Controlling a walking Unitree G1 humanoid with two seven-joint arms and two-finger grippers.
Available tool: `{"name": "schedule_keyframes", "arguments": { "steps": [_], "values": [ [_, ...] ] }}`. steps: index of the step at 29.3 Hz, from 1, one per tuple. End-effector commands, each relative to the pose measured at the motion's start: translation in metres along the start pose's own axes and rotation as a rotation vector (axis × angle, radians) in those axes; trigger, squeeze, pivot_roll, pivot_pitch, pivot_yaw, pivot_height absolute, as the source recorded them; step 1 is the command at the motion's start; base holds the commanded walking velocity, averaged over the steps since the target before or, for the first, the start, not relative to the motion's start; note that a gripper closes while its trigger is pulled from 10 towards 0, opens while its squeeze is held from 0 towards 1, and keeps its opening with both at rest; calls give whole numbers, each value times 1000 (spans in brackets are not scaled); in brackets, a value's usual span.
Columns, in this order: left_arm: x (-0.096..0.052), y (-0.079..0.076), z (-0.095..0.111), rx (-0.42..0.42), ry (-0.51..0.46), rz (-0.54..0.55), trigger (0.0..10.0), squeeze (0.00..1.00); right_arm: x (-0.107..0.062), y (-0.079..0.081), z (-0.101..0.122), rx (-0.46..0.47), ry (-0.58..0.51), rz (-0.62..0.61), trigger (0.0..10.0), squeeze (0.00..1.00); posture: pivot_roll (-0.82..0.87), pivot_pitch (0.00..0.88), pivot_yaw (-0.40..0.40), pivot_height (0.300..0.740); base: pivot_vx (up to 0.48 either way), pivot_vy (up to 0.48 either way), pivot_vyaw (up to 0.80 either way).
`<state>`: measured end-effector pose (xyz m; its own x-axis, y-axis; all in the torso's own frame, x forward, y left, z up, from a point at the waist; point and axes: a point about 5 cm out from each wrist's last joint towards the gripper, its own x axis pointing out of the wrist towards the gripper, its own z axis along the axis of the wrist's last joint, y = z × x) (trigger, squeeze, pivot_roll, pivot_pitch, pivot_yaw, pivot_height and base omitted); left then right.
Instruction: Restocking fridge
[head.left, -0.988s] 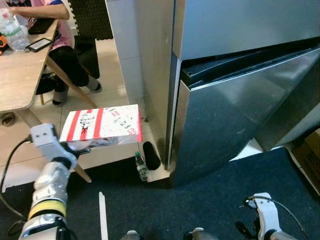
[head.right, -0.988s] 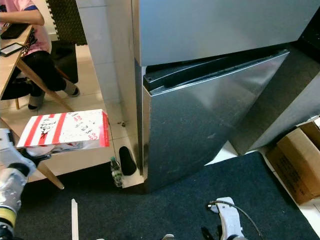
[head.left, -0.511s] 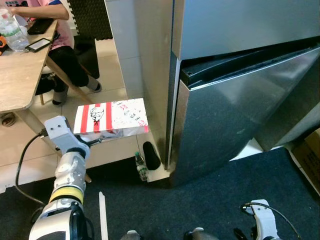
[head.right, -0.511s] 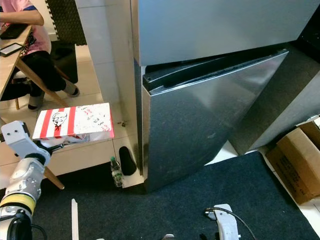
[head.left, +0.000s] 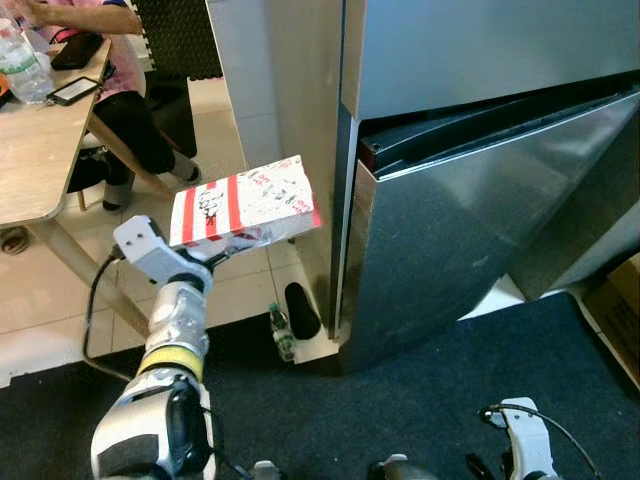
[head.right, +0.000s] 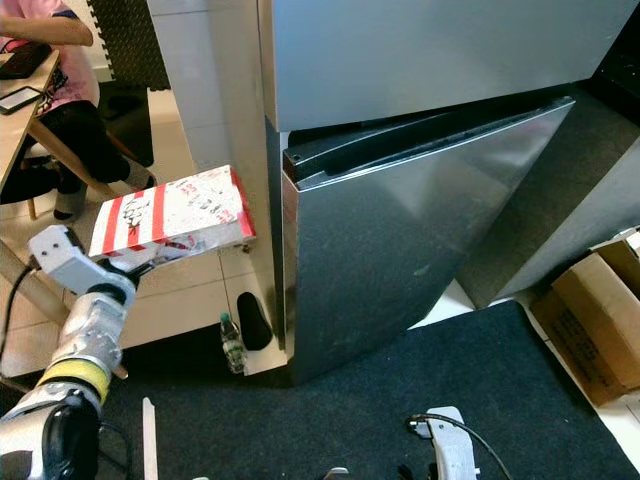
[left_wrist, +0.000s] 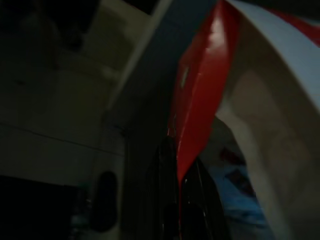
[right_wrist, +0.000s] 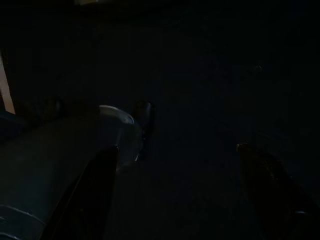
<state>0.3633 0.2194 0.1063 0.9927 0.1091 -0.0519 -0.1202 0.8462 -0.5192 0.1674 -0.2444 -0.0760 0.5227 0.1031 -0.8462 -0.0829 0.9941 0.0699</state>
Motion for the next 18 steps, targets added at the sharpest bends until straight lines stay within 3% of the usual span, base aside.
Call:
{"name": "schedule_keyframes", "arguments": {
  "steps": [1,5,6,8,18],
  "values": [
    [-2,1,-9,6,30,16,10000,0,-1,0,-7,13,10,-3,10000,0,-80,168,9,740,0,0,0],
    [0,-12,-16,16,46,7,10000,0,-2,-3,-4,28,-4,-14,10000,0,-84,192,5,740,0,0,0],
    [1,-25,-25,3,62,2,10000,0,-3,-6,-1,27,-16,-18,10000,0,-97,209,1,740,0,0,0],
    [0,-33,-33,-25,83,1,10000,0,-3,-7,1,25,-25,-16,10000,0,-98,202,0,740,0,0,0],
    [-4,-51,-51,-67,148,-93,10000,0,-3,-8,2,24,-28,-17,10000,0,-104,214,9,740,0,0,0]
  ]
}}
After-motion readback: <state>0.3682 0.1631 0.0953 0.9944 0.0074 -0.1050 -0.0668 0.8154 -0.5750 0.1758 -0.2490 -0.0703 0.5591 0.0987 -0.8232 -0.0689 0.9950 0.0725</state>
